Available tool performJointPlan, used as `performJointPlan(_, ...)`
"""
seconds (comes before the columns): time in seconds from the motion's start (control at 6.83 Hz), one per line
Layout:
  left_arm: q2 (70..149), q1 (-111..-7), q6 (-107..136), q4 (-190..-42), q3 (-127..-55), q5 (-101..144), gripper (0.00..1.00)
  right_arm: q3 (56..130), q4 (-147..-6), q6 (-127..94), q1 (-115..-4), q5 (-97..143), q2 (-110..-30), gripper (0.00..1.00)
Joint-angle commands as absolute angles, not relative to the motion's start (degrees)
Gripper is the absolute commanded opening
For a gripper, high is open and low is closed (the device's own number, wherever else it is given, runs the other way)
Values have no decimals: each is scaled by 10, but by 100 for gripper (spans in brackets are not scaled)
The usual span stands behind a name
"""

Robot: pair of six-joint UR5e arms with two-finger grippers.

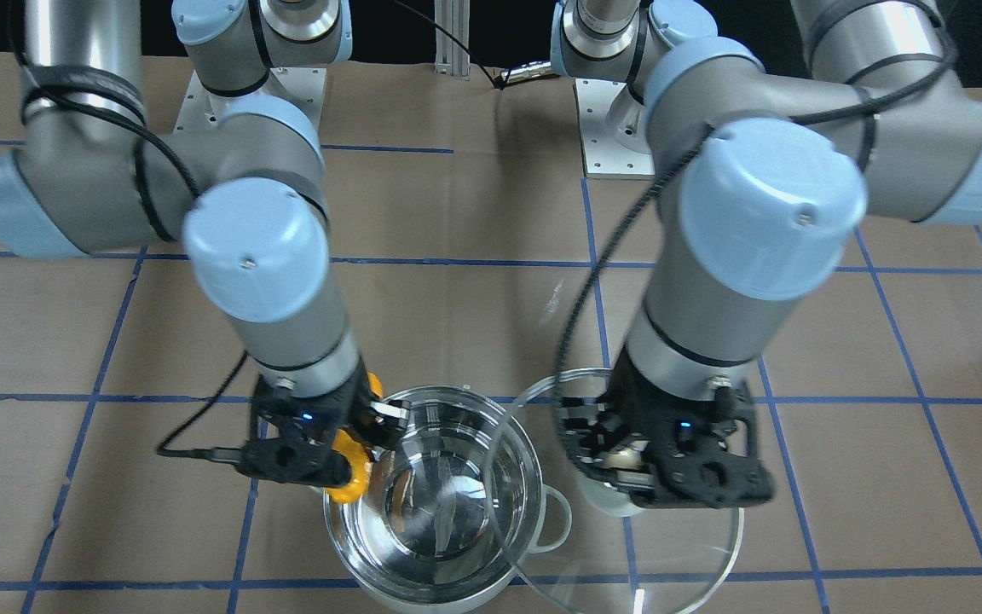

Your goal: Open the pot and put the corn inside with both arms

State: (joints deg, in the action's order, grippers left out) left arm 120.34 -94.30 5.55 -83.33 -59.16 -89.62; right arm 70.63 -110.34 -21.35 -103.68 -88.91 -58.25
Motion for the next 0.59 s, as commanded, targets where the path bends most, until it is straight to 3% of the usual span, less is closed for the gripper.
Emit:
performJointPlan(0.0,1207,-835,-24,-791,-682,-885,24,649,-1149,-254,-1094,-923,-486,10)
performJointPlan(0.29,1215,-812,-37,-659,-785,-887,24,654,-1154,-208,-1093,-939,-458,12)
performJointPlan(0.44,1223,-809,-36,-635,-805,-889,24,661,-1154,-208,-1093,-940,-458,63)
